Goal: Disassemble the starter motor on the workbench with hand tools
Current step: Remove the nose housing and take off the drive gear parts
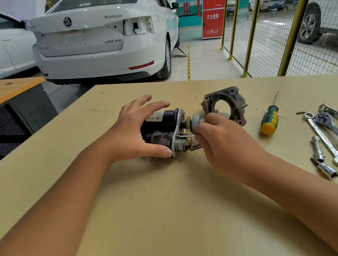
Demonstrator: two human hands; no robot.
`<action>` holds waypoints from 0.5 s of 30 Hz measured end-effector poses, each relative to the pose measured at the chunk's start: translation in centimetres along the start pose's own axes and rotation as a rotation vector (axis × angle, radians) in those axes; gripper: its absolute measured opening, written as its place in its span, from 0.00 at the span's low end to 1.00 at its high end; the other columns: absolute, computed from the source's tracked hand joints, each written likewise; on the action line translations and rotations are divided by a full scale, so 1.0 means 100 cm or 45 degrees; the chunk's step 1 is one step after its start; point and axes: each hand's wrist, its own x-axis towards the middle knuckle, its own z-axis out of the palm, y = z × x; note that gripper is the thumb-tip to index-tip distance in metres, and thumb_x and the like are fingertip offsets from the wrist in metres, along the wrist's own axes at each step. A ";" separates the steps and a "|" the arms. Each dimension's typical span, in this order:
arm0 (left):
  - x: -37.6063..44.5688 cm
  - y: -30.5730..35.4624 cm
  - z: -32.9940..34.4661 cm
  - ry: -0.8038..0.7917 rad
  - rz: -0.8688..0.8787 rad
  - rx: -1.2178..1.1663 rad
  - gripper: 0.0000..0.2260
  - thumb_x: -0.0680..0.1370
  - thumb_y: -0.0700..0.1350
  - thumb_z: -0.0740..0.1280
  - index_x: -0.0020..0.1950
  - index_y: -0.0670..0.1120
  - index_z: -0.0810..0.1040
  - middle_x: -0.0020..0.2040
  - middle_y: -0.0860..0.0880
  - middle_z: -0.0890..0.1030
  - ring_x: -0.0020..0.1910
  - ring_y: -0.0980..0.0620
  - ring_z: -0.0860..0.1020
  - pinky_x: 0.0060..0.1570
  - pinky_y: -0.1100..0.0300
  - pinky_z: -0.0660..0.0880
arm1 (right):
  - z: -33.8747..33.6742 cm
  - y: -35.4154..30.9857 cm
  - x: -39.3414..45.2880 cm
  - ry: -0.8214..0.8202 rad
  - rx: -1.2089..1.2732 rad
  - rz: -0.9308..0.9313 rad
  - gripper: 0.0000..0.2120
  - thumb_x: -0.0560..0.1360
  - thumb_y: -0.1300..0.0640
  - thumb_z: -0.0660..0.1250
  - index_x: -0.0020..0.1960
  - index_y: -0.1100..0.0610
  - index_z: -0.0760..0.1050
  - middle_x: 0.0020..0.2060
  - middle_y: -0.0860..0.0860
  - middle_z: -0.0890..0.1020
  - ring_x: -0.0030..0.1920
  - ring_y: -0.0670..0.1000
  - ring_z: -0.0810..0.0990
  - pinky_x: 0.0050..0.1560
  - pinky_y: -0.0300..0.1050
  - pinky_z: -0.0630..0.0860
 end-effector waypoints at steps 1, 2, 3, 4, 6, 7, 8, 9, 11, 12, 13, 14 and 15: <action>0.001 -0.001 0.001 -0.005 -0.023 -0.018 0.48 0.55 0.73 0.77 0.74 0.76 0.63 0.81 0.59 0.56 0.80 0.56 0.52 0.76 0.47 0.59 | 0.000 0.000 -0.001 -0.003 -0.039 0.014 0.08 0.81 0.57 0.62 0.53 0.57 0.79 0.46 0.51 0.75 0.42 0.57 0.75 0.45 0.50 0.70; 0.001 -0.002 0.001 -0.012 -0.046 -0.041 0.49 0.55 0.73 0.77 0.74 0.76 0.63 0.82 0.58 0.56 0.81 0.53 0.54 0.77 0.45 0.60 | 0.000 -0.001 -0.002 0.000 -0.091 0.030 0.06 0.81 0.57 0.63 0.53 0.54 0.79 0.46 0.49 0.76 0.43 0.56 0.76 0.47 0.50 0.68; 0.002 -0.002 0.002 -0.020 -0.065 -0.068 0.49 0.55 0.73 0.77 0.74 0.75 0.63 0.82 0.58 0.56 0.81 0.52 0.55 0.78 0.43 0.60 | 0.000 -0.002 -0.002 0.004 -0.137 0.046 0.06 0.80 0.56 0.64 0.52 0.51 0.79 0.46 0.47 0.77 0.44 0.55 0.77 0.48 0.50 0.67; 0.003 -0.003 0.003 -0.026 -0.078 -0.090 0.49 0.55 0.74 0.77 0.74 0.74 0.64 0.82 0.57 0.57 0.82 0.51 0.55 0.79 0.41 0.60 | -0.001 -0.002 -0.002 0.008 -0.172 0.056 0.05 0.79 0.55 0.64 0.51 0.50 0.79 0.45 0.46 0.77 0.44 0.54 0.77 0.48 0.51 0.67; 0.003 -0.003 0.004 -0.026 -0.088 -0.108 0.49 0.55 0.73 0.77 0.75 0.73 0.65 0.82 0.56 0.58 0.81 0.51 0.57 0.79 0.41 0.60 | -0.003 -0.004 -0.002 0.038 -0.184 0.046 0.03 0.78 0.53 0.67 0.48 0.51 0.79 0.43 0.46 0.78 0.43 0.55 0.78 0.47 0.51 0.68; 0.004 -0.003 0.005 -0.020 -0.088 -0.109 0.49 0.55 0.73 0.77 0.75 0.73 0.65 0.81 0.55 0.59 0.81 0.50 0.57 0.79 0.41 0.60 | -0.004 -0.004 -0.002 0.058 -0.168 0.034 0.04 0.77 0.53 0.69 0.46 0.52 0.79 0.42 0.47 0.78 0.41 0.56 0.79 0.46 0.51 0.69; 0.004 -0.002 0.006 -0.011 -0.088 -0.108 0.49 0.55 0.72 0.77 0.75 0.72 0.66 0.81 0.55 0.60 0.81 0.50 0.58 0.79 0.41 0.60 | -0.004 -0.004 -0.002 0.069 -0.158 0.021 0.04 0.76 0.53 0.70 0.45 0.53 0.79 0.41 0.47 0.78 0.39 0.56 0.79 0.44 0.51 0.70; 0.004 -0.002 0.007 -0.001 -0.087 -0.107 0.48 0.55 0.72 0.78 0.75 0.71 0.67 0.80 0.55 0.61 0.80 0.50 0.59 0.78 0.42 0.60 | -0.004 -0.004 -0.002 0.071 -0.151 0.008 0.05 0.76 0.53 0.71 0.45 0.54 0.79 0.40 0.48 0.78 0.37 0.57 0.79 0.43 0.50 0.71; 0.004 -0.002 0.008 0.017 -0.078 -0.106 0.48 0.55 0.71 0.78 0.75 0.69 0.69 0.79 0.56 0.64 0.79 0.50 0.60 0.78 0.43 0.61 | -0.004 -0.003 -0.002 0.072 -0.104 -0.016 0.05 0.76 0.53 0.72 0.44 0.55 0.79 0.40 0.48 0.78 0.35 0.57 0.78 0.36 0.47 0.72; 0.004 -0.002 0.008 0.023 -0.070 -0.106 0.47 0.55 0.71 0.78 0.74 0.68 0.70 0.78 0.57 0.65 0.78 0.50 0.61 0.78 0.44 0.61 | -0.004 -0.003 -0.002 0.079 -0.066 -0.023 0.05 0.76 0.54 0.72 0.44 0.55 0.79 0.40 0.49 0.78 0.34 0.58 0.78 0.33 0.46 0.72; 0.004 -0.003 0.008 0.029 -0.059 -0.107 0.47 0.55 0.71 0.77 0.74 0.68 0.70 0.76 0.58 0.66 0.77 0.51 0.61 0.77 0.45 0.61 | -0.004 -0.002 -0.002 0.082 -0.029 -0.022 0.05 0.77 0.55 0.71 0.45 0.56 0.78 0.41 0.49 0.77 0.34 0.58 0.77 0.31 0.47 0.73; 0.003 -0.002 0.008 0.035 -0.047 -0.108 0.46 0.55 0.71 0.77 0.73 0.68 0.71 0.74 0.60 0.67 0.76 0.51 0.62 0.76 0.48 0.62 | -0.004 -0.001 -0.002 0.075 0.006 -0.018 0.05 0.77 0.55 0.70 0.45 0.56 0.78 0.41 0.49 0.77 0.35 0.58 0.77 0.30 0.49 0.75; 0.003 -0.002 0.009 0.042 -0.034 -0.109 0.45 0.56 0.72 0.76 0.73 0.68 0.72 0.72 0.62 0.69 0.75 0.52 0.62 0.74 0.51 0.62 | -0.003 0.000 -0.001 0.067 0.044 -0.019 0.05 0.78 0.56 0.69 0.46 0.57 0.78 0.41 0.50 0.77 0.36 0.59 0.77 0.31 0.52 0.76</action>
